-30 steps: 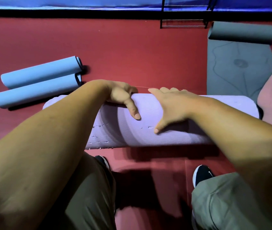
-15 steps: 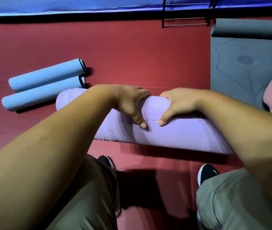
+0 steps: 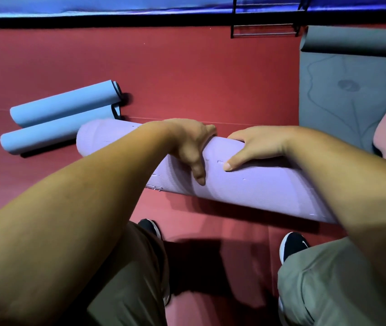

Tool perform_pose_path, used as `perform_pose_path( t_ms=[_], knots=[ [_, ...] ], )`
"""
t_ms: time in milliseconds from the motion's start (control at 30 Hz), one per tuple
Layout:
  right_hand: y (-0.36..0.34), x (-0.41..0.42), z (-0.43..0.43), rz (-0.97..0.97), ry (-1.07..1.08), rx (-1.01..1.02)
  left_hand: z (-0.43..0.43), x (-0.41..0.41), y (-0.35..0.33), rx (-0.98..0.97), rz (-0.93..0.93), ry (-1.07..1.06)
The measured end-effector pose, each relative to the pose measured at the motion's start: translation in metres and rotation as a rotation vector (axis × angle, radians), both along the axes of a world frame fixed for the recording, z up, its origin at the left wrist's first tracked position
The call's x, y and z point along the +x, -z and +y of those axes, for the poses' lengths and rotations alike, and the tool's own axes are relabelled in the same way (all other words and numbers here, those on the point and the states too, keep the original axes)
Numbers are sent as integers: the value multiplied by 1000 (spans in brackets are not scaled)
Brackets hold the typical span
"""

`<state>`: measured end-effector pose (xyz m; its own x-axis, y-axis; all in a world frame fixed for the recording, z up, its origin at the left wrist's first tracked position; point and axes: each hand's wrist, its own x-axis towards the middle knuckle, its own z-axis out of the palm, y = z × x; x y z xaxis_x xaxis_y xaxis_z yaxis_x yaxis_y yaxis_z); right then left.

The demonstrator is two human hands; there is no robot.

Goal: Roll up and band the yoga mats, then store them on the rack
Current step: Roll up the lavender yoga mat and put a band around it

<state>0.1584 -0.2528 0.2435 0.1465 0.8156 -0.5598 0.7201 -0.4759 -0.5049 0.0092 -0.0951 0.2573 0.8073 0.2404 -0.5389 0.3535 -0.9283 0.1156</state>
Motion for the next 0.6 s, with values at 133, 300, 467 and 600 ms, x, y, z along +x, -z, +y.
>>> perform_pose_path(
  t_ms=[133,300,467,600],
  knots=[
    [4,-7,5,-154,-109,-37,17,-1,4,-168,30,-104],
    [9,-24,7,-360,-212,15,33,-9,6,-325,99,-212],
    [9,-31,8,-399,-200,106,33,-15,2,-359,117,-219],
    [5,-29,8,-375,-161,158,31,-17,0,-325,71,-189]
  ],
)
